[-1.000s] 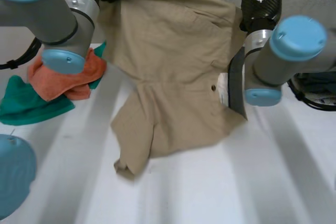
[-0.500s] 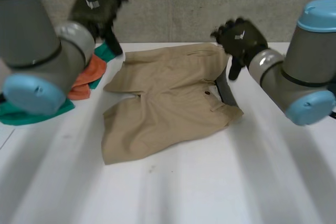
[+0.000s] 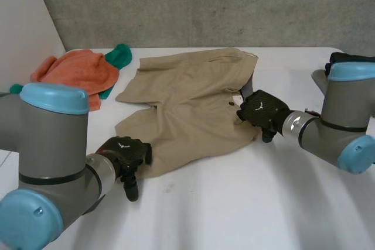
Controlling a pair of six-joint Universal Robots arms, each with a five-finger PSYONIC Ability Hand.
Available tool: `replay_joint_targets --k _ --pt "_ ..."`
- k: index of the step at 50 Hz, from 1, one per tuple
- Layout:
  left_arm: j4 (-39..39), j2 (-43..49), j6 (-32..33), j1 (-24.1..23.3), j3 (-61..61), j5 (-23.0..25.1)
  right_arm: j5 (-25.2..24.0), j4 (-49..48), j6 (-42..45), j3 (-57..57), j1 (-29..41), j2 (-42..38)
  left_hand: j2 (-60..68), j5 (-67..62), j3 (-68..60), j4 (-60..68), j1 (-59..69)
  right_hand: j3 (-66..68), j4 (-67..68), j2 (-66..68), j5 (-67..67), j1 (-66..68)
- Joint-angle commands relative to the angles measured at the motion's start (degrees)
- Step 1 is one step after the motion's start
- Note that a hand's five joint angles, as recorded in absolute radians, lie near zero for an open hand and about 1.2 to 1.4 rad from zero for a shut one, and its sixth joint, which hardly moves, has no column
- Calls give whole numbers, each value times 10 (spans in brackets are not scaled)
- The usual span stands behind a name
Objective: Fold the laundry.
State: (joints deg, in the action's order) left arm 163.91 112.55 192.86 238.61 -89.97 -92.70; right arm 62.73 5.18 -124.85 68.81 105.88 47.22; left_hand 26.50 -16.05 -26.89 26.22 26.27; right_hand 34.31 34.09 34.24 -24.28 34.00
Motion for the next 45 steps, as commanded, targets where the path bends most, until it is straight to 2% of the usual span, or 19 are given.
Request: replay_joint_targets --k 1,2,6,11,15,21,26,28,32,33,40,45 --pt "47 36 29 19 15 -16 1 -72 -8 -5 5 -35 -23 19 27 -20 -21 118 121 119 -119 121" --pt "53 40 32 19 16 -21 4 -81 -10 -7 6 -39 -23 19 27 -20 -21 152 154 153 -152 155" --pt "64 54 49 19 22 -36 24 -111 -24 -15 9 -53 -23 19 27 -20 -21 456 459 457 -457 460" --pt "91 76 80 10 31 -53 57 -116 -83 -10 13 -39 -13 9 17 -10 -11 457 459 458 -457 460" --pt "128 88 111 8 37 -71 59 -115 -115 1 16 -27 46 -50 -42 48 48 457 459 458 -457 460" --pt "185 112 163 10 47 -82 63 -113 -121 7 20 -20 115 -119 -111 117 117 457 459 458 -457 460" --pt "202 135 187 8 61 -80 65 -103 -121 10 21 -18 162 -166 -158 165 164 457 459 458 -457 460" --pt "205 145 193 9 67 -79 67 -97 -121 11 21 -17 219 -223 -215 221 221 457 459 458 -457 460" --pt "207 158 212 12 80 -80 71 -84 -121 15 20 -12 422 -426 -418 425 424 457 459 458 -457 460" --pt "209 159 220 14 83 -80 71 -79 -120 18 20 -7 531 -535 -527 534 533 457 459 458 -457 460" --pt "221 128 248 18 77 -77 72 -40 -109 36 18 20 535 -539 -531 538 537 457 459 458 -457 460" --pt "167 49 250 19 42 -66 74 76 -56 73 10 83 535 -539 -531 538 537 457 459 458 -457 460"
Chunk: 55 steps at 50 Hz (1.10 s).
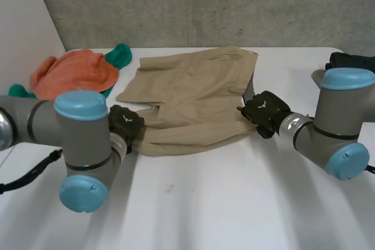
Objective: Fold the laundry.
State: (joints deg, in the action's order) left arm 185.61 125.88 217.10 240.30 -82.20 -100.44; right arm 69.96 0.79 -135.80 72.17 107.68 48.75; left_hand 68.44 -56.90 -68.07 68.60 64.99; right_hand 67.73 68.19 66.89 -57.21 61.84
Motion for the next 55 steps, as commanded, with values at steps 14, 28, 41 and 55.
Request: replay_joint_targets --k 14,28,41,55 --pt "-472 -220 45 10 -70 214 45 375 214 173 -32 226 116 -131 -119 114 150 123 118 131 -128 182" --pt "-312 -59 39 21 165 153 62 231 50 65 -19 142 116 -131 -119 114 150 123 118 131 -128 182" --pt "-265 178 -25 22 504 105 180 7 -84 -104 32 5 116 -131 -119 114 150 123 118 131 -128 182" --pt "-115 297 -48 14 636 72 273 -138 -5 -247 53 -155 -153 138 149 -155 -119 -234 -238 -225 228 -175"
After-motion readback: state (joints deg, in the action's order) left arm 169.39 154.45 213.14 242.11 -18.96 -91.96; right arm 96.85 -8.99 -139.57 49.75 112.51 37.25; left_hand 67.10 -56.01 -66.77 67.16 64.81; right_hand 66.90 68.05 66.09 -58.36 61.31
